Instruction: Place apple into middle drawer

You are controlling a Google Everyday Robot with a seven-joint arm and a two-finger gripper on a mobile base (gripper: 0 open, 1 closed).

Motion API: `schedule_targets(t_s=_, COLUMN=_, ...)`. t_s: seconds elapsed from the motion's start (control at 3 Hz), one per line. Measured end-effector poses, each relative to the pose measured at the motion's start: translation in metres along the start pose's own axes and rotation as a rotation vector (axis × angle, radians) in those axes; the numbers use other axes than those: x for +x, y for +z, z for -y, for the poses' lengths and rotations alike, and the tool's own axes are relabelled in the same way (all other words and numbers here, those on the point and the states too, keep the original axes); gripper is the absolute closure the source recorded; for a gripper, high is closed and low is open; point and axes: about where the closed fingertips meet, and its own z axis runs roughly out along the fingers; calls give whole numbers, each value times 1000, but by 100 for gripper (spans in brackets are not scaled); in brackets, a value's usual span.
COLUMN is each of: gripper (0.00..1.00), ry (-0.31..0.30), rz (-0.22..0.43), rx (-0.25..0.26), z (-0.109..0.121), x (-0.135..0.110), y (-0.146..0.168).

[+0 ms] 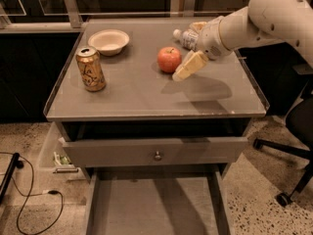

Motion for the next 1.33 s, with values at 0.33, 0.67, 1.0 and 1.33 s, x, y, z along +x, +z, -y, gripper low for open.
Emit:
schedule_targets(t_s=0.33, gripper=0, ry=41, rz=36, rx=-41, z=11, x=-4, y=19)
schedule_targets(t_s=0.67, gripper=0, ry=125, rz=90, rx=-103, z=16, x=2, y=33)
schedule_targets(t_s=1.0, gripper=0, ry=186, rz=131, rx=-148, z=18, x=7, y=43)
schedule_targets(t_s=1.33, gripper=0, ry=214, rz=150, rx=-181, z=20, x=8, y=52)
